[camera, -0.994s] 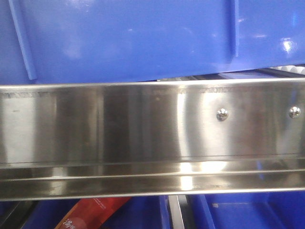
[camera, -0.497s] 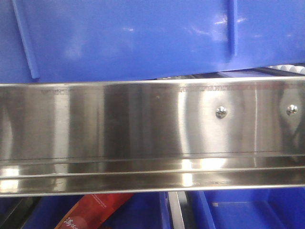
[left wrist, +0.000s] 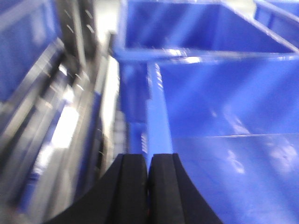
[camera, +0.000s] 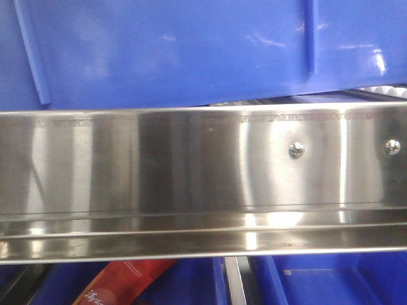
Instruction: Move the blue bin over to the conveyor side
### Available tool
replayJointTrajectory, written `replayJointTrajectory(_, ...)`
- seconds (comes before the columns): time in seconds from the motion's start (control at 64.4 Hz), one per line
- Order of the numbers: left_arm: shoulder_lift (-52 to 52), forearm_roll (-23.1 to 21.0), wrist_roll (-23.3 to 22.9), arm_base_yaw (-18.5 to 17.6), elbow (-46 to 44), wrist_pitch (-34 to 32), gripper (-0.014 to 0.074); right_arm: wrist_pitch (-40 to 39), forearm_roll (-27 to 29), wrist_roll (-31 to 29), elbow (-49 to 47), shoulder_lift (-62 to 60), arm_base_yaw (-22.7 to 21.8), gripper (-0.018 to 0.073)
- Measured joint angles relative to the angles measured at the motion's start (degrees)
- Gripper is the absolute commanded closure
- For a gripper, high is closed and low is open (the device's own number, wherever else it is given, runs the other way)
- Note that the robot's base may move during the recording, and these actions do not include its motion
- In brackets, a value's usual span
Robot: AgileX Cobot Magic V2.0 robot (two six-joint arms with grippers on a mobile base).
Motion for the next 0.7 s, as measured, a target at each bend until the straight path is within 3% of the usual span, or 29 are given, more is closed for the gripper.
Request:
replayJointTrajectory(0.186, 6.72, -1.74, 0.0, 0.0, -7.21, 6.89, 0.0593, 7.11, 0.27, -4.89, -8.1, 5.9, 0.41, 0.0648)
replayJointTrajectory(0.342, 12.28, -4.22, 0.0, 0.0, -12.05, 9.91, 0.0593, 12.56, 0.15, -6.64, -18.12, 12.5, 3.86, 0.0648)
replayJointTrajectory(0.59, 15.67, -5.08, 0.0, 0.0, -15.05, 11.02, 0.0593, 13.25, -3.45, -5.8, -31.9, 22.22, 8.91, 0.0643)
replayJointTrajectory(0.637, 15.67, -5.07, 0.0, 0.0, -15.09, 11.54, 0.0593, 13.25, -3.76, -5.47, -33.31, 23.54, 9.03, 0.0613)
replayJointTrajectory(0.699, 15.67, -5.07, 0.0, 0.0, -15.23, 12.39, 0.0593, 13.25, -4.32, -4.51, -34.11, 24.52, 9.16, 0.0501)
